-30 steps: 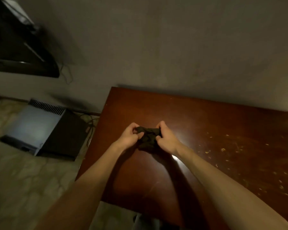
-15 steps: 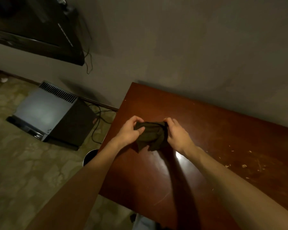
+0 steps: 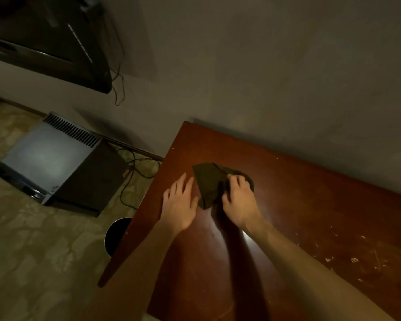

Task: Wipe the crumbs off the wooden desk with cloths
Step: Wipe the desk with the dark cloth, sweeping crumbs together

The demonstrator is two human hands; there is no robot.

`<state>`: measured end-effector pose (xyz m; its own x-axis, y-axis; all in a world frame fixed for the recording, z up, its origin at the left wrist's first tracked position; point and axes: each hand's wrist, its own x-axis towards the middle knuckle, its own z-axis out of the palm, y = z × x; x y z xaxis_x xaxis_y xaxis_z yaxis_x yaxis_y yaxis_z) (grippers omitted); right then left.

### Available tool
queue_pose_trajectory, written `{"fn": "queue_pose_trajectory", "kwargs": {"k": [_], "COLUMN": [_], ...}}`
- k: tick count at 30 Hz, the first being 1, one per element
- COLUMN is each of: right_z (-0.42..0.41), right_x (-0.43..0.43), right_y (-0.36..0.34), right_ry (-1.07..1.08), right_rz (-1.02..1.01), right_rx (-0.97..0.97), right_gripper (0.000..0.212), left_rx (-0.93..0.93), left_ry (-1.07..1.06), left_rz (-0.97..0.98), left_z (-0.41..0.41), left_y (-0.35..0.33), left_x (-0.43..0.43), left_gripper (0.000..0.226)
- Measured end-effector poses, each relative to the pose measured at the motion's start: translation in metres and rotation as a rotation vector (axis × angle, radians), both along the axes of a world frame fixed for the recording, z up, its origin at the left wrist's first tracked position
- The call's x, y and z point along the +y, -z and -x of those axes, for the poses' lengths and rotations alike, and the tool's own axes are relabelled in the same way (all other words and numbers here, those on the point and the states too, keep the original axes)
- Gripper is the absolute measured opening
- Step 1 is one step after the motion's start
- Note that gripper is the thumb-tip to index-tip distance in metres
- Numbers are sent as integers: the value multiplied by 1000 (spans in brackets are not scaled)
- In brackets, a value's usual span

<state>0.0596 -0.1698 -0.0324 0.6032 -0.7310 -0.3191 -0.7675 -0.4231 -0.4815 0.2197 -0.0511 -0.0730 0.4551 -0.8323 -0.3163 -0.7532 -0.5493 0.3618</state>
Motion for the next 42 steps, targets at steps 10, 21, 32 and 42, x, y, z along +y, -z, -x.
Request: {"fn": "queue_pose_trajectory", "kwargs": {"k": [10, 21, 32, 42], "right_z": [-60, -107, -165, -173], "right_x": [1, 3, -71, -96], "right_y": [69, 98, 107, 110], "right_ry": [170, 300, 20, -224], "right_rz": [321, 300, 482, 499], "right_rx": [99, 138, 53, 1], "right_gripper": [54, 77, 69, 63], "left_rx": [-295, -230, -251, -243], "left_ry": [-56, -119, -113, -146], "left_rz": [81, 103, 72, 115], "left_z": [-23, -37, -37, -35], "left_y": [58, 61, 71, 65], "left_x": [34, 40, 38, 38], "left_gripper": [59, 57, 58, 57]}}
